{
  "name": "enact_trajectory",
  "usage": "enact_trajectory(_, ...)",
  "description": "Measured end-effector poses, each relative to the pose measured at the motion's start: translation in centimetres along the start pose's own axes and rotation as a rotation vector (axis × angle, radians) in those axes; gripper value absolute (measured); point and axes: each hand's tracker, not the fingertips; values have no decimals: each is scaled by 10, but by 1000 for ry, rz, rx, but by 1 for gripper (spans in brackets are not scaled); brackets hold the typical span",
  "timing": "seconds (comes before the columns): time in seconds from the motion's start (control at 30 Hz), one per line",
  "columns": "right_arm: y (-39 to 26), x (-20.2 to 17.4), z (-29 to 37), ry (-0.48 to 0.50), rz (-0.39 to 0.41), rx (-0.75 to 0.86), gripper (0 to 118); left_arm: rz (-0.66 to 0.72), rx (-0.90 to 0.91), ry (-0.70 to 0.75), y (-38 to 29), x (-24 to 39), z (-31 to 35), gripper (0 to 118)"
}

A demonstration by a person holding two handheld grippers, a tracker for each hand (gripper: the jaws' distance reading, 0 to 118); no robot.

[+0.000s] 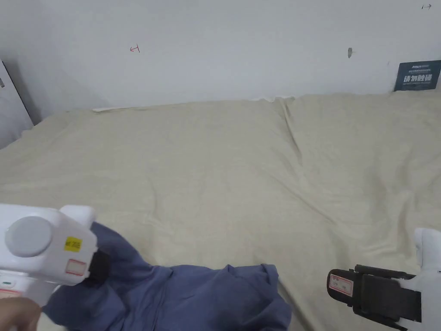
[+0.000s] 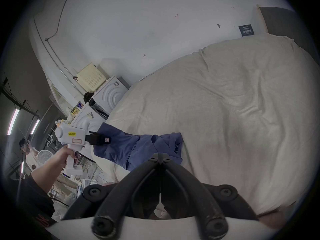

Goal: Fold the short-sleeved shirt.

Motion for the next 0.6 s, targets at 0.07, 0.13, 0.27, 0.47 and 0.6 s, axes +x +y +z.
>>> enact_trajectory(0.07,0,3,0,6,-3,-1,0,-34,-23,-106,10,33,-2,10)
enact_trajectory(0.13,-1,6,2,14,-17,2,0,-5,-105,-294,16,78,-13,10)
enact_trajectory(0.27,-3,10,12,15,-30,18,0,-18,-190,-499,34,147,-51,12)
enact_trajectory(0.47,-3,22,30,-8,-54,41,0,133,-313,-800,36,188,-84,117)
enact_trajectory(0.6,0,34,37,10,-81,64,0,138,-224,-733,42,156,-54,118)
